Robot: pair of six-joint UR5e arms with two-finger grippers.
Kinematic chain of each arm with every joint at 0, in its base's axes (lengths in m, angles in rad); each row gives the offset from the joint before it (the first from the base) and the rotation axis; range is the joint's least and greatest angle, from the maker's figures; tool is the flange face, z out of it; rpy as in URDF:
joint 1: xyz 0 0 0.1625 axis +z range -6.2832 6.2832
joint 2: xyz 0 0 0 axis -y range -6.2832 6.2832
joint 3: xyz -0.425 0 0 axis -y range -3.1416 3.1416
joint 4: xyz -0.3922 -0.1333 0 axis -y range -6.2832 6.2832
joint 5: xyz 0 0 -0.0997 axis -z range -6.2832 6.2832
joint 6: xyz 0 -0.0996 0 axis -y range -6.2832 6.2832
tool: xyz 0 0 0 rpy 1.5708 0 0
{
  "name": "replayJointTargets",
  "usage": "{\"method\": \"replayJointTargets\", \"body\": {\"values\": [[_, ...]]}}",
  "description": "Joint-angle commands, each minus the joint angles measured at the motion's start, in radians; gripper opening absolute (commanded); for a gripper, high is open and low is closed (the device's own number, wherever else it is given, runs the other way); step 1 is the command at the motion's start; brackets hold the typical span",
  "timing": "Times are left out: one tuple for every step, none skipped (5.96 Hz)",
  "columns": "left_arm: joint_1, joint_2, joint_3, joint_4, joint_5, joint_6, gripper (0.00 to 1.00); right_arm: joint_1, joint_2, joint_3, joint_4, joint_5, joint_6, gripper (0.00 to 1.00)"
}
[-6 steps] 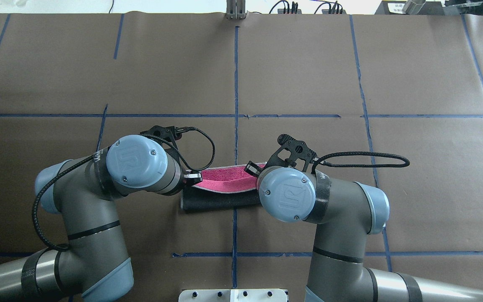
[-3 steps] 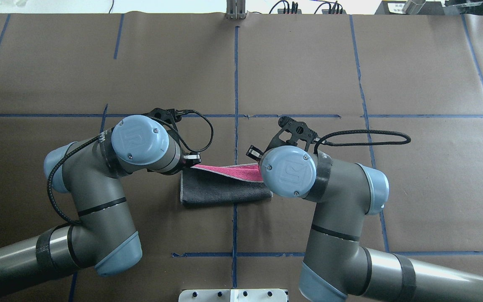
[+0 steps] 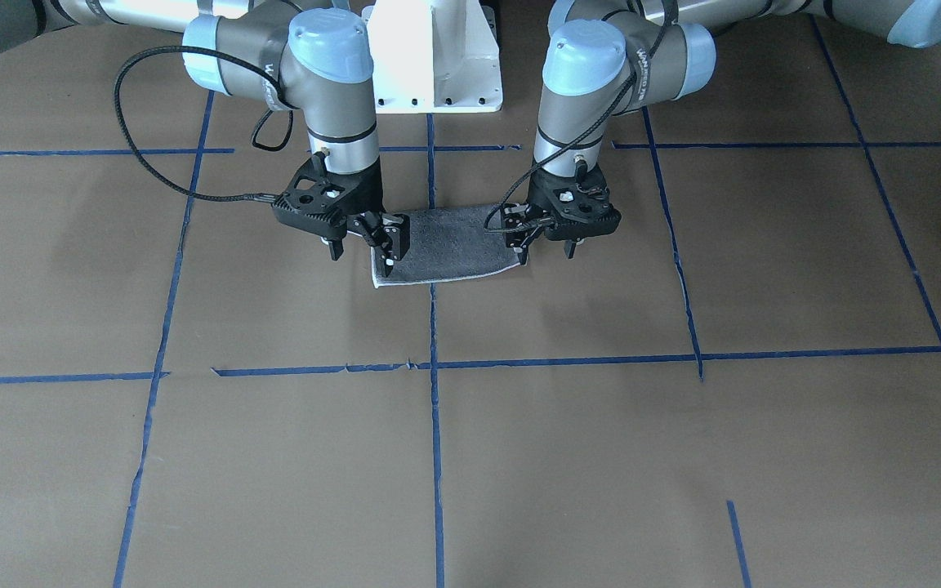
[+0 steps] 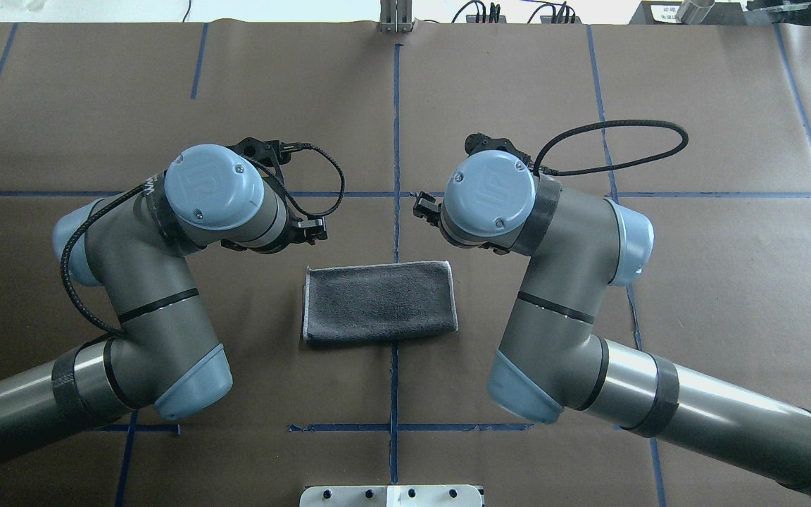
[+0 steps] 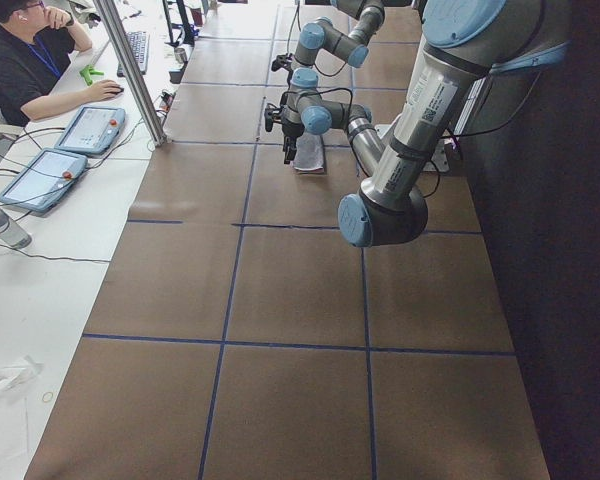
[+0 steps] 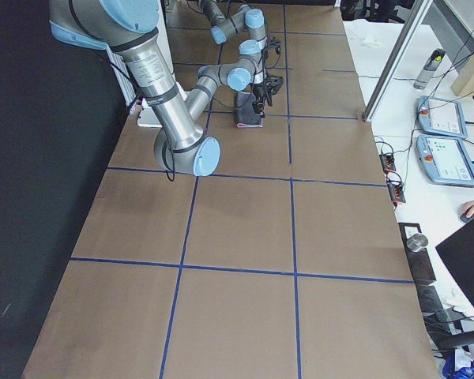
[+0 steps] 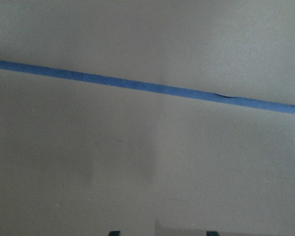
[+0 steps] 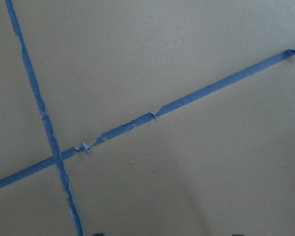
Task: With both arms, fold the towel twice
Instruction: 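Move the left gripper to the folded towel's end while the right arm withdraws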
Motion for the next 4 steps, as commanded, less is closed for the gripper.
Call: {"method": "replayJointTargets", "body": {"values": [[0.01,0.011,-0.016,-0.018,-0.033,0.011,1.0,0.076,-0.03,0.006,0.001,0.116,-0.172,1.0],[0.063,0.046,-0.02,-0.076,-0.032,0.003,1.0,0.136,-0.051,0.017,0.001,0.176,-0.283,1.0],[0.103,0.086,-0.018,-0.149,-0.027,-0.001,1.0,0.205,-0.111,0.06,0.001,0.259,-0.398,1.0],[0.114,0.097,-0.02,-0.163,-0.012,-0.067,1.0,0.269,-0.163,0.101,-0.001,0.312,-0.5,1.0]]}}
